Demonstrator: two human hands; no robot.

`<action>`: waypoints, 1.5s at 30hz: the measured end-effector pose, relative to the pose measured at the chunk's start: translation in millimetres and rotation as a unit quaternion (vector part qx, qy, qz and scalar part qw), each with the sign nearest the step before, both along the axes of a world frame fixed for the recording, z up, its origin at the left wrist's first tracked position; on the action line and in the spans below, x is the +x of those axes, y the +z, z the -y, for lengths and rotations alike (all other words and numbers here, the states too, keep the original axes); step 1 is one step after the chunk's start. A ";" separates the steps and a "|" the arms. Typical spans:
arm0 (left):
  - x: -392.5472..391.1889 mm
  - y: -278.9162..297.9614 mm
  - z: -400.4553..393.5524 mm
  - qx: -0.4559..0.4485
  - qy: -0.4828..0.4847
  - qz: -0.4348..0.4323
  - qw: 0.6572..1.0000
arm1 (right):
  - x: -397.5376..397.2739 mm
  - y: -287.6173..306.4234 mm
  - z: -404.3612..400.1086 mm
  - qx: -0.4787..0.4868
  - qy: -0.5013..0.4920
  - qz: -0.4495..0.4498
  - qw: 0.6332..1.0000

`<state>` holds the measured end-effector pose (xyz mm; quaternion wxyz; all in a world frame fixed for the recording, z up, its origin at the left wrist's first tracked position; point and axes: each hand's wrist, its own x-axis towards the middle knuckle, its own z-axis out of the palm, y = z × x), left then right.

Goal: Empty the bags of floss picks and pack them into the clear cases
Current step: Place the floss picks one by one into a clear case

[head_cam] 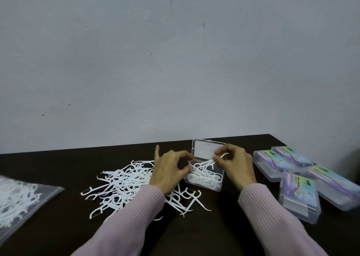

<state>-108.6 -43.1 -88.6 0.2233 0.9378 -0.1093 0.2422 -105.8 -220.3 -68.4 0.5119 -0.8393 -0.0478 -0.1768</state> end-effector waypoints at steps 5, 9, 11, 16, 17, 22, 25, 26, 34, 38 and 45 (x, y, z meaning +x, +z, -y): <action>-8.4 5.7 3.4 0.109 0.005 0.022 0.994 | -0.8 -1.6 -2.7 -0.114 0.029 -0.001 0.993; -15.1 11.1 4.3 0.158 -0.008 0.026 0.987 | -4.9 0.1 -1.3 -0.251 0.044 0.008 0.967; -15.1 10.3 3.1 0.142 -0.015 0.023 0.989 | -6.7 0.9 -0.9 -0.300 0.058 0.000 0.952; -8.5 7.6 -0.9 0.054 -0.027 -0.003 0.998 | -7.2 2.3 -0.2 -0.336 0.080 -0.005 0.938; -7.4 7.8 -1.5 0.036 -0.031 -0.014 0.999 | -7.3 3.1 0.0 -0.341 0.087 -0.004 0.936; -9.1 13.3 -5.0 -0.002 -0.062 -0.044 0.997 | -8.3 4.6 -3.7 -0.334 0.118 0.018 0.935; -13.7 21.0 -12.2 -0.029 -0.105 -0.076 0.991 | -11.4 6.3 -9.5 -0.316 0.141 0.045 0.937; -15.9 23.3 -14.2 -0.042 -0.128 -0.086 0.987 | -12.9 7.1 -11.3 -0.311 0.151 0.051 0.937; -58.5 27.3 -57.8 -0.059 -0.140 -0.100 0.983 | -33.4 17.5 -37.8 -0.339 0.241 0.045 0.908; -74.8 21.1 -87.9 -0.056 -0.092 -0.150 0.983 | -46.6 18.3 -49.0 -0.449 0.223 -0.035 0.865; -80.1 31.2 -101.1 0.100 -0.048 -0.335 0.935 | -52.2 9.7 -56.2 -0.495 0.225 -0.032 0.839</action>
